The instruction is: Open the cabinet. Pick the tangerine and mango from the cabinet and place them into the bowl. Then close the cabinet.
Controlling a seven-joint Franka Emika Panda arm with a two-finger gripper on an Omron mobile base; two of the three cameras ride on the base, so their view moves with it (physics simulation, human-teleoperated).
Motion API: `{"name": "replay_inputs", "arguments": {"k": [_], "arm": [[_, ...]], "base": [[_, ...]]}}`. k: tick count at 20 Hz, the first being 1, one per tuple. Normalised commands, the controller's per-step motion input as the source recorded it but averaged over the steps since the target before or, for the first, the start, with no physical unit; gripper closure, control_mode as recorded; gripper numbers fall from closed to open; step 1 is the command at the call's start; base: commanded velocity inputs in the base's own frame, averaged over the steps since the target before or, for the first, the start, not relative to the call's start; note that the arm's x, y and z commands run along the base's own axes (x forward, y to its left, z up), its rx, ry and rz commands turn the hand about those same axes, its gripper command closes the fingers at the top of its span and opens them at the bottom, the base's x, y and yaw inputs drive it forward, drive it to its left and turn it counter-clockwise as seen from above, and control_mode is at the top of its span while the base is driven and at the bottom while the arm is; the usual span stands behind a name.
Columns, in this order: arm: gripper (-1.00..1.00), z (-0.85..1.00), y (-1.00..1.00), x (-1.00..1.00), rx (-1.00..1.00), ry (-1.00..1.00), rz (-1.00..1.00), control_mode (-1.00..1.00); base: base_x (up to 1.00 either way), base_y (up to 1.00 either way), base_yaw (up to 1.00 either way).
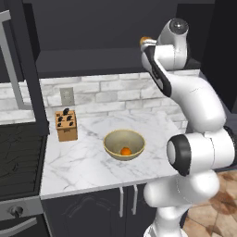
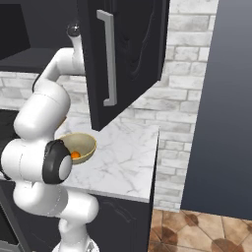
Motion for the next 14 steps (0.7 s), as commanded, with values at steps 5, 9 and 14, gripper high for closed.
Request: {"name": "replay_inputs", "arguments": {"k": [5, 9, 14], "arm": [[-1.0, -0.08, -0.18, 0.5, 0.0, 0.0, 0.01, -1.0], [-1.0, 0.0, -0.01, 0.12, 0.0, 0.0, 0.0, -1.0], [-1.0, 0.0, 0.0, 0.0, 0.0, 0.0, 0.0, -1.0]], "base": [[0.0, 0.0, 0.0], [0.0, 0.0, 0.0], [0.0, 0.0, 0.0]]}}
